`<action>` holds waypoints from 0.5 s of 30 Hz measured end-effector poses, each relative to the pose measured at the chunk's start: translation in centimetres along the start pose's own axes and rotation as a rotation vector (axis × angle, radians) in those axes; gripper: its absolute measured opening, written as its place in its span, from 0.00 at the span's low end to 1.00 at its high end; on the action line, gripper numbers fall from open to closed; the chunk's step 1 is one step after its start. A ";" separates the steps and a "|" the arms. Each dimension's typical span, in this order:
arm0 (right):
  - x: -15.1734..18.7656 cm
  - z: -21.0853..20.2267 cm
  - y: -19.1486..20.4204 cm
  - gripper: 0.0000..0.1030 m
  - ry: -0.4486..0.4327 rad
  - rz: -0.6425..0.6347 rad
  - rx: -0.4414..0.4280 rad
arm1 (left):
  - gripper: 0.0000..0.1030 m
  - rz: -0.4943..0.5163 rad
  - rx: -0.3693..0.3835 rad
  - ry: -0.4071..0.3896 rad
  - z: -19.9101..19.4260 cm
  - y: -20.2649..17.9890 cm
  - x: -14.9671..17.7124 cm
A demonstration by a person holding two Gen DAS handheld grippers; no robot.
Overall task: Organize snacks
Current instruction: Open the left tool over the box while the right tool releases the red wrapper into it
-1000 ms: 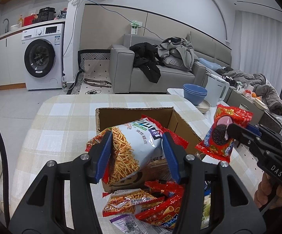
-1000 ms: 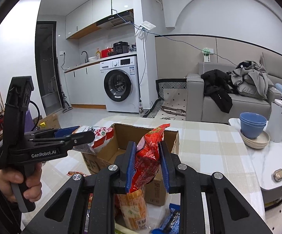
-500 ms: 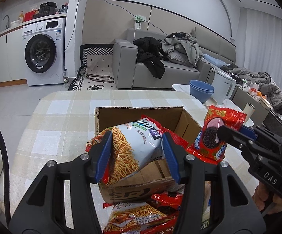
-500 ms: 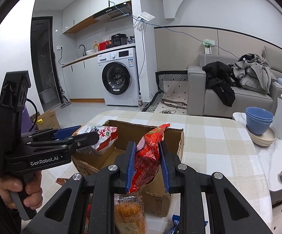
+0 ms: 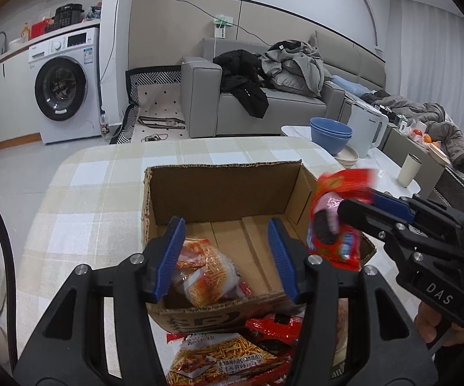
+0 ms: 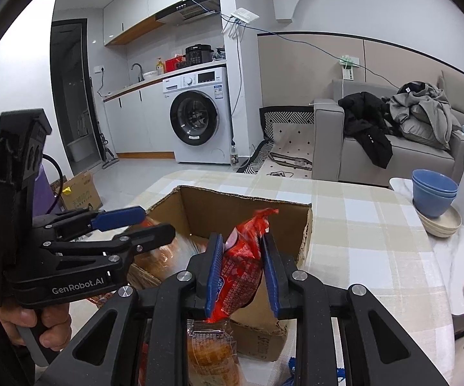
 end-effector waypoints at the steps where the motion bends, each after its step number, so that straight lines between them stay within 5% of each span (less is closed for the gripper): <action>1: -0.1 -0.1 0.0 0.24 -0.003 0.002 -0.004 | 0.65 -0.004 0.001 -0.003 -0.2 0.1 0.1; 3: 0.0 -0.3 0.0 0.25 -0.002 0.000 -0.001 | 0.80 -0.011 -0.005 -0.015 -0.8 0.3 0.1; 5: 0.2 -0.8 -0.1 0.26 -0.004 -0.005 0.017 | 0.81 -0.018 -0.008 -0.030 -1.6 0.3 0.1; 8: 0.7 -1.7 -0.3 0.52 0.010 0.016 0.013 | 0.99 -0.037 0.004 -0.046 -3.1 0.6 0.5; 11: 1.2 -2.9 -0.5 0.83 0.019 0.030 0.005 | 0.99 -0.040 -0.005 -0.065 -4.9 0.9 1.0; 15: 2.1 -4.8 -0.3 0.99 0.022 0.018 0.011 | 0.99 -0.042 -0.007 -0.065 -7.0 1.2 2.2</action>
Point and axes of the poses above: each gripper's, at about its wrist camera, not at the fingertips, and z roughly the way its jaws point, y to its left, x to its underside, the point moved 6 cm from there along z, roughly the way its jaws point, and after that the axes turned 5 degrees about -y, right-handed, at the moved point
